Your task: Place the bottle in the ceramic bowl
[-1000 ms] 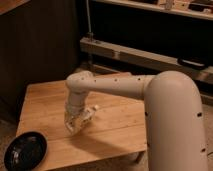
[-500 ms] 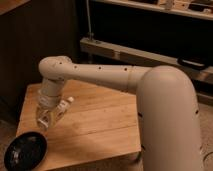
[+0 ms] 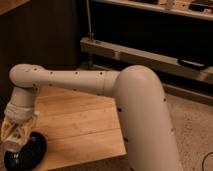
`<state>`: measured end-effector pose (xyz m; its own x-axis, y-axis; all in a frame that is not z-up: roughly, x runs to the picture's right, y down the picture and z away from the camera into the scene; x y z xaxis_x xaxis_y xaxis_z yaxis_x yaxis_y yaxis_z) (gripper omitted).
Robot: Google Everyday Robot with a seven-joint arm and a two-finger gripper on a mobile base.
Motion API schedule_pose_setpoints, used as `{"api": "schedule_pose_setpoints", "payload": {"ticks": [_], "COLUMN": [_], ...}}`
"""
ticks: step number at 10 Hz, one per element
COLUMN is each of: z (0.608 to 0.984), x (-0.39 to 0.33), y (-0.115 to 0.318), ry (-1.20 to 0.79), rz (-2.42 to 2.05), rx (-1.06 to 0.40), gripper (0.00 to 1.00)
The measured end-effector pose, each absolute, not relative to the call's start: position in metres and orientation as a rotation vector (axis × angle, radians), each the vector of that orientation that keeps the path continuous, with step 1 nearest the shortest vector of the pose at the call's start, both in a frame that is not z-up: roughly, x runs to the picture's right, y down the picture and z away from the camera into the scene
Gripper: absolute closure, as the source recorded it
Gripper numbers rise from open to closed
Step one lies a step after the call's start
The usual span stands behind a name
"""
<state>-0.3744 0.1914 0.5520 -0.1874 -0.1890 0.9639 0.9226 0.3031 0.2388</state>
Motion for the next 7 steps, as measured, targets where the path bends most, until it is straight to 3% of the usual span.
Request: {"api": "schedule_pose_setpoints", "payload": {"ticks": [3,7], "z": [0.532,0.531], "x": [-0.393,-0.393], "y": [0.211,0.212], "ry": [-1.615,-1.631], "rz": [-1.326,-1.335], "rx": [-0.757,-0.76], "gripper": [1.0,1.0]}}
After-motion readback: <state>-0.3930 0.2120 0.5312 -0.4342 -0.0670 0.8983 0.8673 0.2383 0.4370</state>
